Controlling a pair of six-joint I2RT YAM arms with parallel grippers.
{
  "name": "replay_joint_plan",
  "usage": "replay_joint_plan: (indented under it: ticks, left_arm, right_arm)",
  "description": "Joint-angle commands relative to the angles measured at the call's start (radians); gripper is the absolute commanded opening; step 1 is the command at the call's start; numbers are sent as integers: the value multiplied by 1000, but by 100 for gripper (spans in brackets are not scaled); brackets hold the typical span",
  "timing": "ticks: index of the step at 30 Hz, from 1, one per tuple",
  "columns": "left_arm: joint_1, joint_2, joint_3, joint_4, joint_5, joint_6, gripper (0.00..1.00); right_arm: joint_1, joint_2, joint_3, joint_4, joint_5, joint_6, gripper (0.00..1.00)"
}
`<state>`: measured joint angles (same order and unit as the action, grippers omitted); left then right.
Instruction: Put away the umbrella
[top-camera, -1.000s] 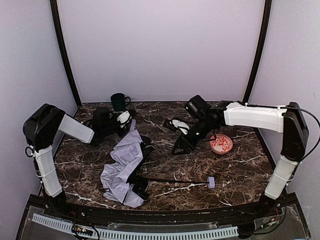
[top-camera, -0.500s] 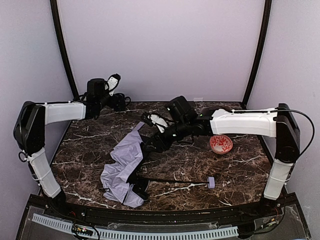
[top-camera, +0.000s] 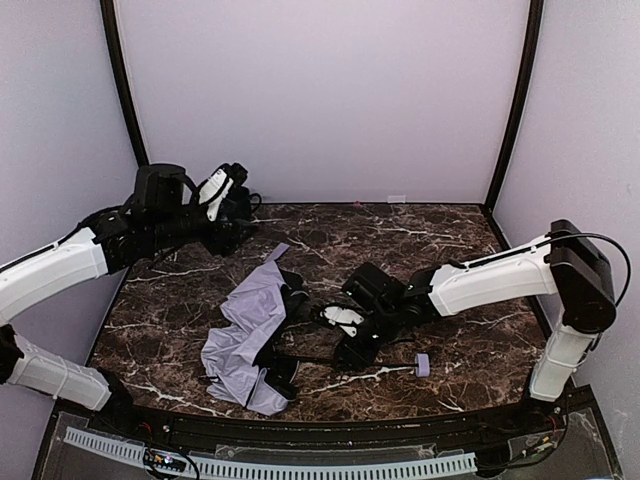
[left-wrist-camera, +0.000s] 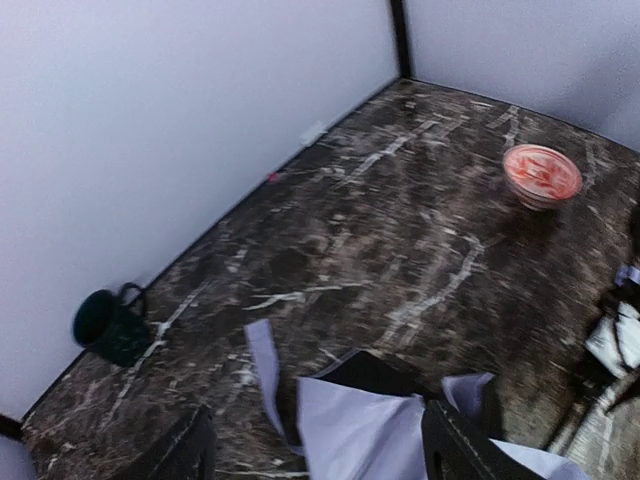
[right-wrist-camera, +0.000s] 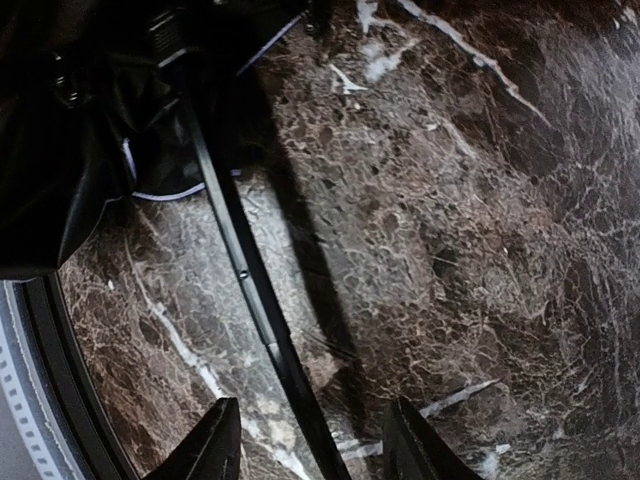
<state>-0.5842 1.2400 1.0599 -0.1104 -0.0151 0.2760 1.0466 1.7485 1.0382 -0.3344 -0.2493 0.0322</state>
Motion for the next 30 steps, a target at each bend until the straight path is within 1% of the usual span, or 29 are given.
replay_joint_plan:
  ticks: [1,5,6,8,9,11,14,17,20,23,25,27,30]
  left_arm:
    - [-60,-37,-82,-212,186,-143,71]
    - [-61,28,-137,-317,83,-240,62]
    - [-61,53,-137,-342,73,-253,61]
    - [-62,95,-138,-355,101,-266,61]
    - [-63,112,-144,-331,130,-264,61]
    - [-72,142,-156,-264,145,-255,62]
    - [-111,200,-166,-133,192,-235,62]
    - [-165,306,-126,-34,217,-219,62]
    - [-198,408,-48,12,274,-228,62]
    - [-207,465,30,-8,298,-243,62]
    - [-207,452,54,-25,269,-233,68]
    - [-207,400,38,-18,200,-201,74]
    - [-207,293,-21,33,69,-131,81]
  right_arm:
    - [-2,32,0,34,29,-27,45]
    - [-6,39,-9,-9,135,-51,31]
    - [-9,38,-9,-18,162,-53,28]
    - [-31,36,-13,-29,190,-54,23]
    - [-45,32,-16,-40,197,-55,20]
    - [-71,19,-26,-50,217,-63,18]
    - [-114,-16,-48,-68,253,-76,18]
    - [-159,-47,-65,-91,257,-86,21]
    - [-205,-86,-91,-76,301,-120,30]
    - [-256,-115,-55,-104,300,-144,44]
    - [-266,-136,-9,-146,272,-170,50]
    - [-266,-147,45,-193,208,-195,55]
    - [-266,-185,170,-236,37,-211,59]
